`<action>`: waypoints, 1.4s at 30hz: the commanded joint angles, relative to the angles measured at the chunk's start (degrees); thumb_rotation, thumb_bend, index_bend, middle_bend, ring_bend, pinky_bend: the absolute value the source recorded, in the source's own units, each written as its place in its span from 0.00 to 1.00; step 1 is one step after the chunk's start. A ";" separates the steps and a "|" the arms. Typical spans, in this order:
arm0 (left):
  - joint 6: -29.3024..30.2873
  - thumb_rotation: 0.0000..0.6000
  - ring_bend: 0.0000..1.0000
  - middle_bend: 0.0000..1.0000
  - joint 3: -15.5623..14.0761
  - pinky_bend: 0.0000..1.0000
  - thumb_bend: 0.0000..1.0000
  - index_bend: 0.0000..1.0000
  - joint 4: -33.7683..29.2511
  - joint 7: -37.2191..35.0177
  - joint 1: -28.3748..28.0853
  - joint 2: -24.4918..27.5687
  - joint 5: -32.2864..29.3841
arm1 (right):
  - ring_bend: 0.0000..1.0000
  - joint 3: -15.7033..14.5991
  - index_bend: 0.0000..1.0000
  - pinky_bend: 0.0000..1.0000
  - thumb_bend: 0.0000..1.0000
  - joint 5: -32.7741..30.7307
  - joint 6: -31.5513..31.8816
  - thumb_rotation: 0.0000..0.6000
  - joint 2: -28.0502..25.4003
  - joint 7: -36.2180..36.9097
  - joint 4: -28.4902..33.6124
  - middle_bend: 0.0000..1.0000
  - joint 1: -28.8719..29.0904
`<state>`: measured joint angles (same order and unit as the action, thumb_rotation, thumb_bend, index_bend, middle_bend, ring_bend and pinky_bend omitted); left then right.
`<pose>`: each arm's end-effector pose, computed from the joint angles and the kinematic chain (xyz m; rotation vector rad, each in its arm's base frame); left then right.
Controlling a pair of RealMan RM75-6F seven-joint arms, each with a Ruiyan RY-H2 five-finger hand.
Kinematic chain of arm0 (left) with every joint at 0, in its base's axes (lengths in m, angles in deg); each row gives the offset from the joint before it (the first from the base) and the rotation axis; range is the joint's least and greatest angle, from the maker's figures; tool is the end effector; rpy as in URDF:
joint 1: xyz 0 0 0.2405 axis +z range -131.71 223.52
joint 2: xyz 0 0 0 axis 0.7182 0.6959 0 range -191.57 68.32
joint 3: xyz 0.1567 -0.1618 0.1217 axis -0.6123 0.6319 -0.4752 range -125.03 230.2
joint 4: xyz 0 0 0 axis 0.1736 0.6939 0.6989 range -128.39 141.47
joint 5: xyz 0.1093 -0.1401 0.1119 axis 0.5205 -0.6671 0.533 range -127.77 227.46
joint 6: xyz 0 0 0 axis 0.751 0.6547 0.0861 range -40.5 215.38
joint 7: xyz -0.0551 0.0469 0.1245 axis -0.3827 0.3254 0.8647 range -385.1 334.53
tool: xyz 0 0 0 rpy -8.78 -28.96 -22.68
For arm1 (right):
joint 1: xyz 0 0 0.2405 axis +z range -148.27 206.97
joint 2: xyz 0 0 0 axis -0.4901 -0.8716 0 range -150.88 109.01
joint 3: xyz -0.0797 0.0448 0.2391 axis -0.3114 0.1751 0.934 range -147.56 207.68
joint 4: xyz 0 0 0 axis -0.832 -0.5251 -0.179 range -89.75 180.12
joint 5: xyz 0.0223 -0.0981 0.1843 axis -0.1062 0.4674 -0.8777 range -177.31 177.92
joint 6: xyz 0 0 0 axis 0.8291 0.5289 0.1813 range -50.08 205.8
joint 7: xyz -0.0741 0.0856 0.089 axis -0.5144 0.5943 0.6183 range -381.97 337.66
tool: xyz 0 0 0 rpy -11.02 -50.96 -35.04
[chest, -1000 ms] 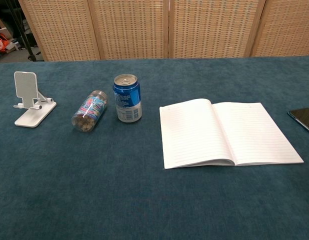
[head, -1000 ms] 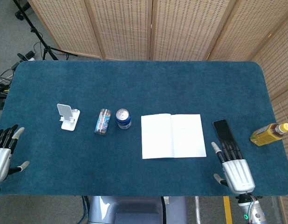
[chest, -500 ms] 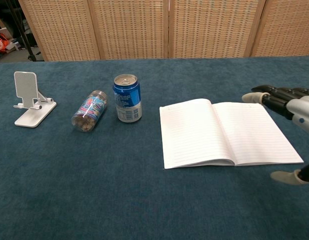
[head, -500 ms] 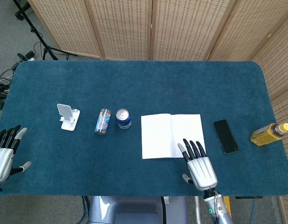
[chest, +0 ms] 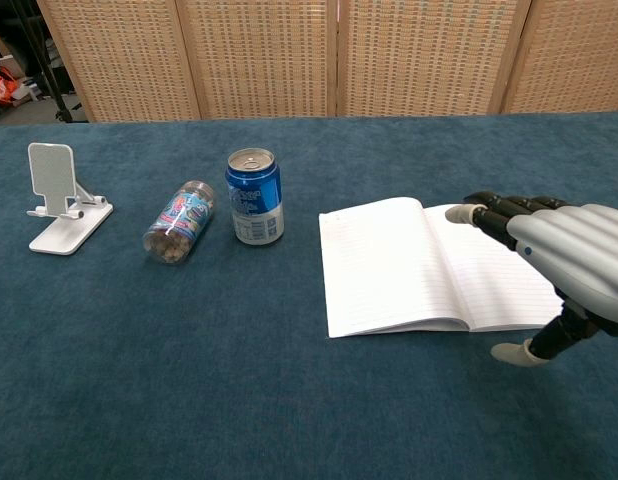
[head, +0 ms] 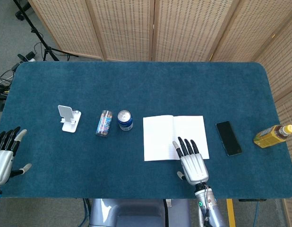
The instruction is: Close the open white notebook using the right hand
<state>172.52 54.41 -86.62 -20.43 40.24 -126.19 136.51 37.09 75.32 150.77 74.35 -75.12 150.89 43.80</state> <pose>-0.3048 0.1811 0.1520 -1.4353 -0.8538 -0.8658 -0.1524 -0.2074 -0.0133 1.6961 -0.8541 0.8054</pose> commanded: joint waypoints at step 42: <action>-1.66 1.00 0.00 0.00 -0.51 0.00 0.03 0.00 0.19 2.64 -0.72 -1.18 -0.01 | 0.00 3.38 0.00 0.06 0.18 -8.10 -1.73 1.00 10.78 0.95 -12.49 0.00 9.90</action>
<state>170.88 53.89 -86.42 -17.80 39.53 -127.35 136.52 40.27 67.53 149.12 85.18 -74.47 138.65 53.49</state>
